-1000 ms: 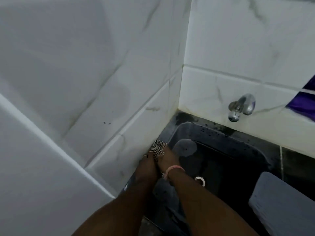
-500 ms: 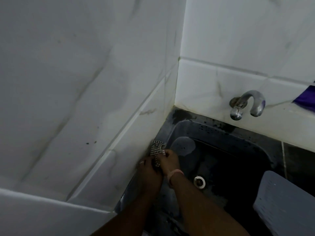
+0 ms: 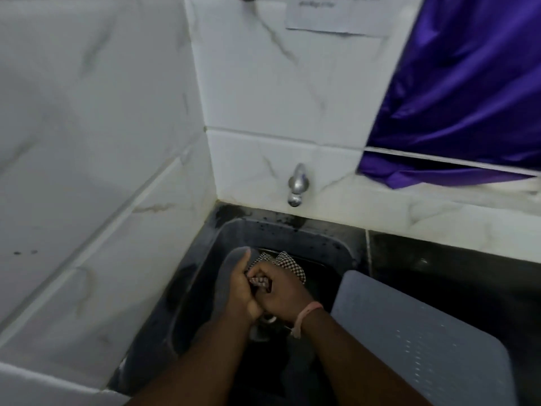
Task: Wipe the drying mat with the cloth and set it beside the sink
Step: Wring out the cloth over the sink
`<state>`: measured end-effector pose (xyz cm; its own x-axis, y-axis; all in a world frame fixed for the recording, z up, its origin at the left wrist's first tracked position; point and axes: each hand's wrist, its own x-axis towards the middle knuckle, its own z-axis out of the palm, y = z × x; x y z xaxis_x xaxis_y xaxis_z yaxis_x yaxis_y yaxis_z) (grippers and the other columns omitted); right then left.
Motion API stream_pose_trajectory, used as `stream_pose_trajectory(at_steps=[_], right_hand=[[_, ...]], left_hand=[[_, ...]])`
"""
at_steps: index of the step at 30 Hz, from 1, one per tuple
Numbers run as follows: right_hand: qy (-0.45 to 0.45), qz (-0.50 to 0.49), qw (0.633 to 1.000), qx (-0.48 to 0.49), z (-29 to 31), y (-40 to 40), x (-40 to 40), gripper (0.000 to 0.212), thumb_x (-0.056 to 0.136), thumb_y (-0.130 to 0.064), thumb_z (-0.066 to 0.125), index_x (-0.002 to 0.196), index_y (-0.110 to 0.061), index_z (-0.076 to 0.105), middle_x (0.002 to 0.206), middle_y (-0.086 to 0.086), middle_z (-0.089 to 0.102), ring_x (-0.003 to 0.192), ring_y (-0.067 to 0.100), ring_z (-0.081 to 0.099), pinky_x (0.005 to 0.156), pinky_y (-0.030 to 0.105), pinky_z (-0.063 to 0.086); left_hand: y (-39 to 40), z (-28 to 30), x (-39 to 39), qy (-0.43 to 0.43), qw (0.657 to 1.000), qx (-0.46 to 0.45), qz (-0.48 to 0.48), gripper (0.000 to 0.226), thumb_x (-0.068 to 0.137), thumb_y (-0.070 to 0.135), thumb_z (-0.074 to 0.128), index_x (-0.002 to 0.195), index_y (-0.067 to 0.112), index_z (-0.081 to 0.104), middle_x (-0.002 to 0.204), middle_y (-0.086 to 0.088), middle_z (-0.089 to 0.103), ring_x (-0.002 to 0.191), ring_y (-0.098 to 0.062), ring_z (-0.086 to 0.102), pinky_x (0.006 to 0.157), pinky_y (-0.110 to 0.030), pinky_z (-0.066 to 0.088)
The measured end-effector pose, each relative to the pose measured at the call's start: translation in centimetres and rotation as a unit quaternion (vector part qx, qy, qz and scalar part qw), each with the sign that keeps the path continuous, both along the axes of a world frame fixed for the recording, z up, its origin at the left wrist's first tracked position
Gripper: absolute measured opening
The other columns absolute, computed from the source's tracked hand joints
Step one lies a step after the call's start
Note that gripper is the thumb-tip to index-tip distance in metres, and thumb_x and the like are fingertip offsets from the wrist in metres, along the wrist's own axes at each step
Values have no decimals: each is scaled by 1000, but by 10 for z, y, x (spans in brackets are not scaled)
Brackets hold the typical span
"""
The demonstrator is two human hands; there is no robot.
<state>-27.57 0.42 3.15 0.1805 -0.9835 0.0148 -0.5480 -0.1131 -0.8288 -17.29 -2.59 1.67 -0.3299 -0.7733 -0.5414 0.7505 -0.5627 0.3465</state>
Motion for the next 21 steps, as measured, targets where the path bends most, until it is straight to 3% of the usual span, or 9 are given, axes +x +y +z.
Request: stream_pose_trajectory(at_steps=[2,5,7,9,11,14,18,21], right_hand=[[-88,-67,994,-6,7,28,-34,25,85,-17,60,104,-32,65,98,-13,70,93,1,66,85,30,56],[-138,-300,941,-74,8,62,-105,8,91,-37,64,98,-35,63,96,-17,67,91,-1,63,82,35,57],[-166,-388,906,-29,6,82,-150,36,81,-52,71,111,-35,60,112,-15,59,103,4,58,91,36,53],[-240,-357,902,37,3,103,-184,60,75,-56,74,127,-32,56,126,-11,56,115,10,55,96,35,51],[-281,-310,908,19,4,124,-206,46,80,-41,77,122,-29,62,120,-12,64,110,5,61,91,29,53],[-212,-309,924,-72,3,153,-235,13,83,-22,76,91,-25,67,102,-11,69,100,3,63,86,30,52],[-31,-281,945,-165,16,180,-250,19,78,-27,73,78,-27,55,96,-19,65,101,-4,57,92,34,46],[-100,-186,968,-139,33,201,-245,21,80,-26,77,76,-16,58,78,-7,64,79,8,63,73,37,54]], left_hand=[[18,5,-31,-13,999,2,-39,37,96,32,48,93,1,68,93,-21,72,83,-32,71,79,-39,59],[45,13,-74,28,997,-10,-76,42,97,23,41,120,-4,66,122,-27,65,115,-43,61,104,-52,47],[58,15,-99,43,994,-23,-99,46,99,25,45,133,-1,58,136,-26,57,129,-44,51,113,-55,35],[73,16,-126,68,989,-33,-128,57,100,40,47,137,-2,54,141,-26,53,132,-43,48,115,-54,33],[89,15,-151,88,985,-36,-143,68,99,52,44,138,-3,53,142,-27,51,135,-43,44,116,-55,30],[113,10,-191,83,989,-4,-124,66,98,49,44,140,-1,50,140,-29,53,133,-44,45,113,-56,33],[137,6,-226,74,993,36,-91,65,97,48,44,139,-1,49,133,-31,57,126,-45,51,103,-55,44],[152,11,-242,79,994,40,-69,60,95,44,51,133,-1,54,124,-28,64,118,-41,58,97,-51,52]])
